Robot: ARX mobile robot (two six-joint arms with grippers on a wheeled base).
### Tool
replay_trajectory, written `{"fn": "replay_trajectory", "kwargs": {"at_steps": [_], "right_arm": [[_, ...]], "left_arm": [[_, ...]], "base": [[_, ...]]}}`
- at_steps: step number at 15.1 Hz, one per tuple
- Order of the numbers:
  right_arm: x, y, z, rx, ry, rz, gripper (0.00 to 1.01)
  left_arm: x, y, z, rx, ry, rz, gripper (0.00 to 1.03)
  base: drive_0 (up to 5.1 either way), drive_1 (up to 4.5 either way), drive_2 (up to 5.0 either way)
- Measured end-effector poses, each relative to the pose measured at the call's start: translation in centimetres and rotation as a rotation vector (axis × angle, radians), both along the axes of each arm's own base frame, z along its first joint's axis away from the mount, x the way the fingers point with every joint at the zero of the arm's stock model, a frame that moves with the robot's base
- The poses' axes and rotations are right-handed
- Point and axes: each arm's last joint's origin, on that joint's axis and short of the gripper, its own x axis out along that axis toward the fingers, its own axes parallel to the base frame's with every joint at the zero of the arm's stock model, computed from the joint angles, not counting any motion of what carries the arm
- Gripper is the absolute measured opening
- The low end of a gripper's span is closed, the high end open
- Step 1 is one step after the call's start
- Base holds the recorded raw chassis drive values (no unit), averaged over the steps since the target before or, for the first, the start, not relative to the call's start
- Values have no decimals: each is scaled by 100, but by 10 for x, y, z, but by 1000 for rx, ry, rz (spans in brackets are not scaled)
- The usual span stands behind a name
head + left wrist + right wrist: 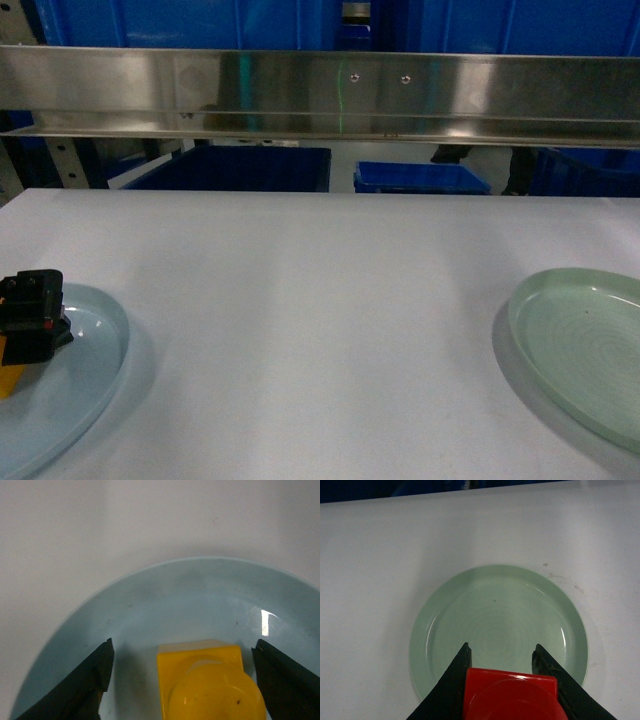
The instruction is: Sort and place red and yellow blocks in left bins
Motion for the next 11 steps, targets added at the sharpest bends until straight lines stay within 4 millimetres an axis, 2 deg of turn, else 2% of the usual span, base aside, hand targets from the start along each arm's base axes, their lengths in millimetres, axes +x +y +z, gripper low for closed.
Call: {"fn": "replay_trajectory", "kwargs": {"at_steps": [6, 7, 11], "right_arm": [[0, 0, 0, 0, 0, 0, 29], [0, 0, 0, 0, 0, 0, 29], [0, 0, 0, 0, 0, 0, 29]], "left_arm": [[4, 1, 0, -28, 17, 13, 30], [5, 2, 0, -28, 11, 15, 27], [8, 4, 5, 5, -62, 3, 27]], "base": [[0, 0, 0], [0, 0, 0], [0, 0, 0]]}}
